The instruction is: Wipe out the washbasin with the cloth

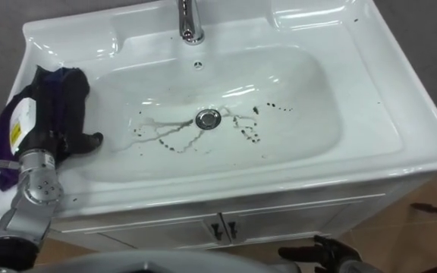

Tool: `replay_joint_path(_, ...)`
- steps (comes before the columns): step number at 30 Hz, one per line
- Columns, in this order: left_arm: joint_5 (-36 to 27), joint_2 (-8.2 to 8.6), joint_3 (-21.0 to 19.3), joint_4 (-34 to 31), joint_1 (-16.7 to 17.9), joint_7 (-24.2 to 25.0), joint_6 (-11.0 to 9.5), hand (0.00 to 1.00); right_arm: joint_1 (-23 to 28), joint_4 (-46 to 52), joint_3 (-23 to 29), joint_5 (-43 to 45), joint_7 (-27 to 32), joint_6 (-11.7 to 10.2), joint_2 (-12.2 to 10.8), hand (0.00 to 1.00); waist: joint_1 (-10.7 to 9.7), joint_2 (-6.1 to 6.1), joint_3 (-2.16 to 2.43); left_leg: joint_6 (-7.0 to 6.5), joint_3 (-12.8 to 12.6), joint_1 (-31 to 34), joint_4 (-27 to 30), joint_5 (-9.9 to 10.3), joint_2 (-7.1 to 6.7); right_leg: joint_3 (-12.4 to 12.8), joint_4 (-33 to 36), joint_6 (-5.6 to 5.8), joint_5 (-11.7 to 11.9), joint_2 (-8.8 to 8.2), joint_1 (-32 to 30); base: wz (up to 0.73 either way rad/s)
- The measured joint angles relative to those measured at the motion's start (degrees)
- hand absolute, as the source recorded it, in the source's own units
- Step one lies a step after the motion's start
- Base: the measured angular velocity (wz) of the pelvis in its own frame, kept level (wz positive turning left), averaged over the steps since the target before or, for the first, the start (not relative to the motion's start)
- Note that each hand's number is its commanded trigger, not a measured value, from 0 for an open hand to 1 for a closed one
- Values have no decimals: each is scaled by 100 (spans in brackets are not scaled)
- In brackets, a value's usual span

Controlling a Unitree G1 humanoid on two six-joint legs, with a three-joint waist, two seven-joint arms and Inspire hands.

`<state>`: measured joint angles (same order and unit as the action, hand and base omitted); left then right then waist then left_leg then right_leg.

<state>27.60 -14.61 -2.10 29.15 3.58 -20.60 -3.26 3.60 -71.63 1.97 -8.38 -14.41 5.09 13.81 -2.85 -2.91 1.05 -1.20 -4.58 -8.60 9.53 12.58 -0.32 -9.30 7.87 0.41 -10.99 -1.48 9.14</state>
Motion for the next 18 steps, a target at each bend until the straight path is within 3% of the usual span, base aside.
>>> replay_joint_path(9,0,4,-6,169,-115,31,2,0,-14,1,48,1,10,142,-7,0,33,22,14,9,-28,-49,-5,-13,9,42,5,-9,5,10,-1,-2)
replay_joint_path(10,0,0,-10,205,-119,31,2,11,-10,10,47,1,16,167,-6,0,49,22,14,10,-63,-65,-5,-14,19,74,12,-14,6,19,1,-14)
replay_joint_path(11,0,-4,-9,233,-128,29,1,42,-11,12,48,1,24,193,-6,0,63,22,14,11,-85,-67,-5,-14,25,93,13,-17,8,24,1,-17)
replay_joint_path(12,0,-4,-10,288,-167,29,1,51,-9,11,47,1,58,214,-7,0,107,20,14,14,-129,-64,-5,-14,39,129,13,-26,13,37,0,-15)
replay_joint_path(13,0,-5,-17,329,-204,29,1,69,-11,12,47,1,64,235,-7,0,134,21,14,18,-150,-68,-4,-16,52,134,12,-38,20,46,-2,-12)
replay_joint_path(14,0,-5,-16,360,-227,28,0,100,-12,12,47,1,68,247,-6,0,137,21,14,22,-151,-69,-4,-18,56,133,12,-40,21,49,-2,-4)
replay_joint_path(18,0,18,-106,480,-383,27,-3,100,-14,23,45,2,102,251,-7,0,159,14,19,46,-165,-110,-4,-34,74,139,22,-62,31,65,4,-2)
